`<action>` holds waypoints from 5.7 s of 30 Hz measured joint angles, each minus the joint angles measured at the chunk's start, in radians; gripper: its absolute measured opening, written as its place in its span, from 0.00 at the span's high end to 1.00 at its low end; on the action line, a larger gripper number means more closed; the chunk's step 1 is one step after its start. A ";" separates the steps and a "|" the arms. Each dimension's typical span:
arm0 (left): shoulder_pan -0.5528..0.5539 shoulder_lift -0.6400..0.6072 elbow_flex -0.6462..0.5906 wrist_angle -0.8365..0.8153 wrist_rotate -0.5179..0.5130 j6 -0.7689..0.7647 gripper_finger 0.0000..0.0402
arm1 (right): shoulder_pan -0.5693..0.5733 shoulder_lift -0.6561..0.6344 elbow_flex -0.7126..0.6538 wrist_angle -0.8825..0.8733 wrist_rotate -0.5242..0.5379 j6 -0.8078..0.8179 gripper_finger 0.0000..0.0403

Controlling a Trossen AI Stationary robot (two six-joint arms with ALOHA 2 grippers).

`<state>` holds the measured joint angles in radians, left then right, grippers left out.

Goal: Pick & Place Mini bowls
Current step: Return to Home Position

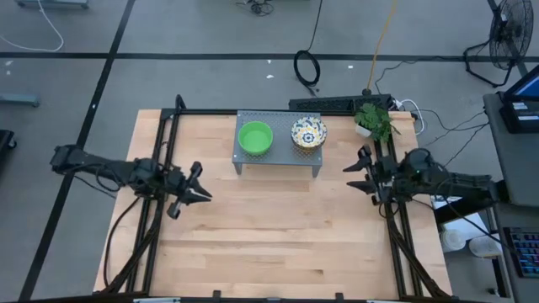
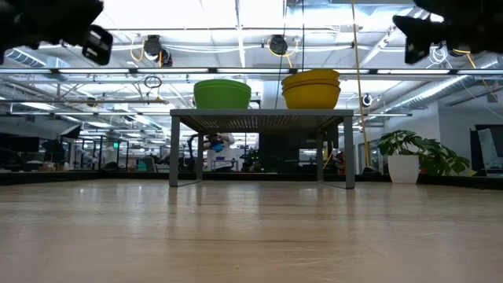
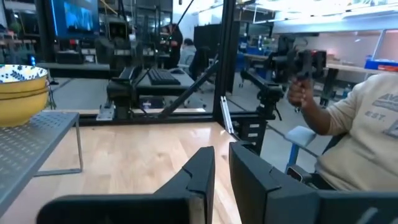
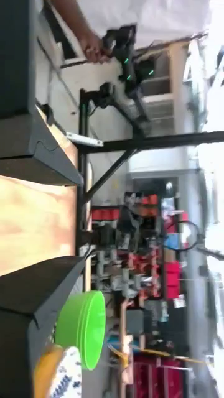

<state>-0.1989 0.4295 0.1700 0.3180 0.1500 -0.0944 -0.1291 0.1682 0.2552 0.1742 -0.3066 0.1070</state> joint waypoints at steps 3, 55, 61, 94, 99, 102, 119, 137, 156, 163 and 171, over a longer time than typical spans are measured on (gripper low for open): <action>-0.043 -0.070 -0.050 0.003 -0.044 0.020 0.87 | 0.000 -0.091 -0.115 0.048 0.027 0.009 0.55; -0.152 -0.128 -0.139 0.023 -0.179 0.113 0.87 | 0.000 -0.135 -0.240 0.068 0.149 -0.015 0.55; -0.153 -0.128 -0.139 0.023 -0.179 0.113 0.87 | 0.000 -0.135 -0.241 0.068 0.149 -0.015 0.55; -0.152 -0.128 -0.138 0.023 -0.179 0.113 0.87 | 0.000 -0.135 -0.241 0.068 0.149 -0.015 0.55; -0.152 -0.128 -0.138 0.023 -0.179 0.113 0.87 | 0.000 -0.135 -0.241 0.068 0.149 -0.014 0.55; -0.152 -0.128 -0.138 0.023 -0.179 0.113 0.87 | 0.000 -0.135 -0.241 0.068 0.149 -0.014 0.55; -0.152 -0.128 -0.138 0.023 -0.179 0.113 0.87 | 0.000 -0.135 -0.241 0.068 0.149 -0.015 0.55; -0.153 -0.128 -0.138 0.023 -0.179 0.113 0.87 | 0.000 -0.135 -0.241 0.068 0.149 -0.015 0.55; -0.152 -0.128 -0.138 0.023 -0.179 0.113 0.87 | 0.000 -0.135 -0.241 0.068 0.149 -0.015 0.55; -0.152 -0.128 -0.138 0.023 -0.179 0.113 0.87 | 0.000 -0.135 -0.241 0.068 0.149 -0.015 0.55; -0.152 -0.128 -0.138 0.023 -0.179 0.113 0.87 | 0.000 -0.135 -0.241 0.068 0.149 -0.015 0.55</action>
<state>-0.3512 0.3019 0.0322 0.3412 -0.0288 0.0185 -0.1289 0.0336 0.0139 0.2422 -0.1577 0.0923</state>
